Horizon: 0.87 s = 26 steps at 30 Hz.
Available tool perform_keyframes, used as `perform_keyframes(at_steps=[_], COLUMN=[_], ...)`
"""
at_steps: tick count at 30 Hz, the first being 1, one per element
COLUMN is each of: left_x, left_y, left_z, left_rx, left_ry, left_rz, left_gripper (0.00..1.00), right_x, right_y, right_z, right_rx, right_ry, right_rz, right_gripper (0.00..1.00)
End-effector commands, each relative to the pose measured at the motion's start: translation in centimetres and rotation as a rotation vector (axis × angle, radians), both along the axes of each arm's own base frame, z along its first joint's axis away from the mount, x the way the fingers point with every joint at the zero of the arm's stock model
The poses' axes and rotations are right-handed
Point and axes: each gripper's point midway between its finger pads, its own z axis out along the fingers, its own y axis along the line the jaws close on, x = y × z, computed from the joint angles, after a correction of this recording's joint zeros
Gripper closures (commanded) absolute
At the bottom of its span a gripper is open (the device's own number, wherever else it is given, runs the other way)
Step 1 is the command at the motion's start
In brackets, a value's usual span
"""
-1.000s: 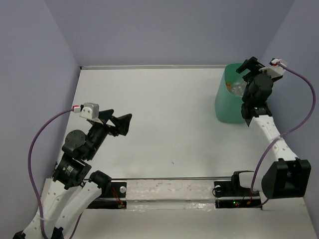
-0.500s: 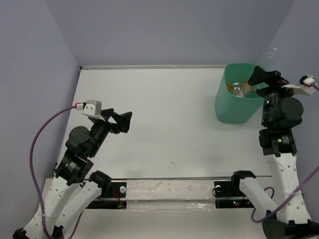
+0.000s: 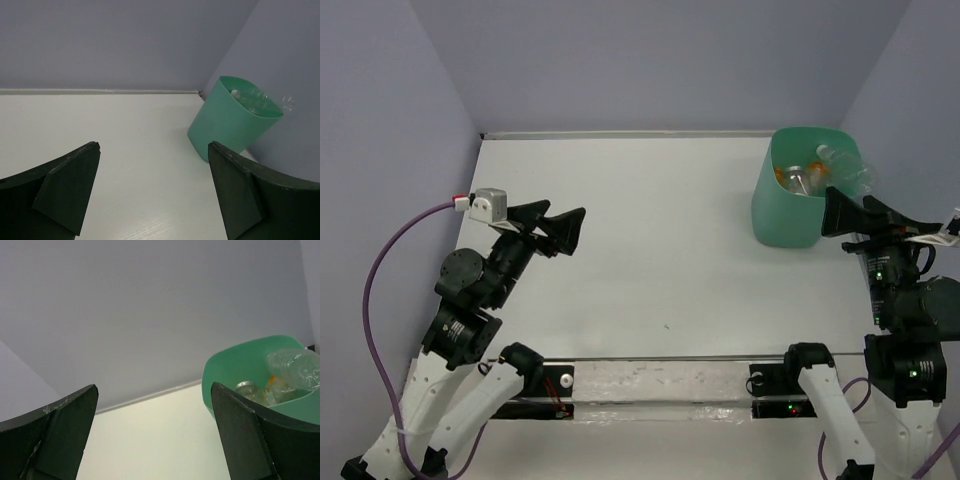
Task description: Put the plastic bottles in the bin
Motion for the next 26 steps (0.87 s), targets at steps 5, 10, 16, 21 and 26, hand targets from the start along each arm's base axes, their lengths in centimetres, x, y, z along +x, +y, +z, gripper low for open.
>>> perform_keyframes(at_steps=[5,10,16,21,26], left_x=[-1.3,-1.1,-1.5,-2.8,-2.6], left_y=[-0.8,-1.3,-1.2,-0.8,-0.7], left_z=[5.7,6.1,8.0,10.2,9.3], left_rx=[-0.088,-0.077,-0.074,-0.094,-0.11], left_ry=[-0.138,-0.149,-0.207,-0.268,-0.269], left_rz=[-0.075,-0.094,-0.099,-0.114,-0.104], left_gripper=[0.01,0.01,0.01,0.01,0.01], right_x=[-5.3,-7.4,-12.6,-15.3,-13.7], right_y=[2.4,2.6,4.4,2.7,2.3], right_z=[3.3,4.5,7.1,7.8,6.3], right_rx=[-0.113,-0.136,-0.204,-0.189,-0.175], right_ry=[-0.085,-0.113,-0.25,-0.32,-0.274], right_rz=[0.125,0.134,0.225,0.127,0.107], right_gripper=[0.0,0.0,0.0,0.0,0.0])
